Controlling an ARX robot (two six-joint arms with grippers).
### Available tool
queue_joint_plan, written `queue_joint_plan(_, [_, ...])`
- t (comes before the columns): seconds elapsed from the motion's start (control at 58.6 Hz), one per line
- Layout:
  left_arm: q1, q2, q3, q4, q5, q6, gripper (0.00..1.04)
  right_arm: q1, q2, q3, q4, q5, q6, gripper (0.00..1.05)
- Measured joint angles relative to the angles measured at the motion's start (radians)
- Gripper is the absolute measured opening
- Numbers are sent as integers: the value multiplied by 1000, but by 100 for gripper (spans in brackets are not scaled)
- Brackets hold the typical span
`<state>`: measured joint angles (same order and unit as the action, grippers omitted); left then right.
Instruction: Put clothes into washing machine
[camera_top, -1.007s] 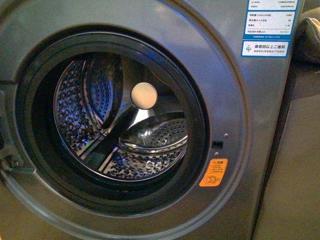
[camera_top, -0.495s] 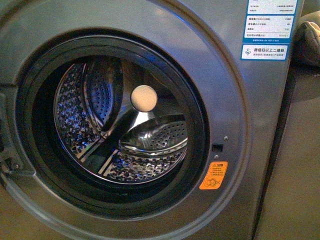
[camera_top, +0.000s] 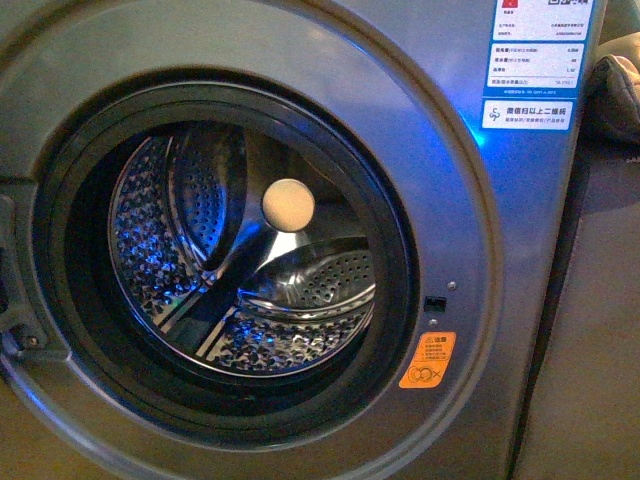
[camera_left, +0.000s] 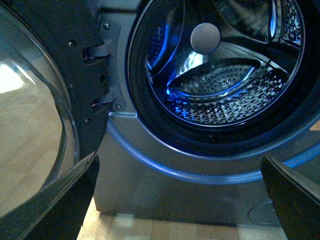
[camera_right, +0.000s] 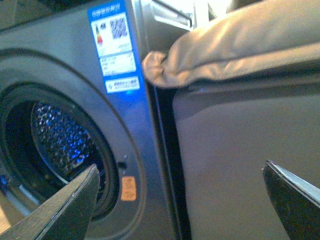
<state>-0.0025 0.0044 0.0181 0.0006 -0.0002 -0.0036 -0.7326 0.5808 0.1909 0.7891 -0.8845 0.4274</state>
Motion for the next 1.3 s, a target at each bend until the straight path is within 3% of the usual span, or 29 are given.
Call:
queue_joint_plan(0.068, [0, 0, 0, 0, 0, 0, 98, -94, 146, 105, 71, -58, 25, 97])
queue_joint_plan(0.171, [0, 0, 0, 0, 0, 0, 98, -200, 367, 323, -74, -93, -42, 97])
queue_joint_plan(0.41, [0, 0, 0, 0, 0, 0, 98, -335, 733, 783, -623, -31, -360, 97])
queue_joint_plan(0.529, [0, 0, 0, 0, 0, 0, 98, -401, 932, 1032, -978, -19, -510, 97])
queue_joint_plan(0.632, [0, 0, 0, 0, 0, 0, 98, -456, 1123, 1212, -1272, 56, -691, 97])
queue_joint_plan(0.7, [0, 0, 0, 0, 0, 0, 98, -486, 1248, 1279, -1376, 132, -803, 97])
queue_joint_plan(0.871, [0, 0, 0, 0, 0, 0, 98, -507, 1452, 1284, -1342, 268, -944, 97])
queue_joint_plan(1.298, [0, 0, 0, 0, 0, 0, 98, -411, 1763, 1130, -1067, 411, -1030, 97])
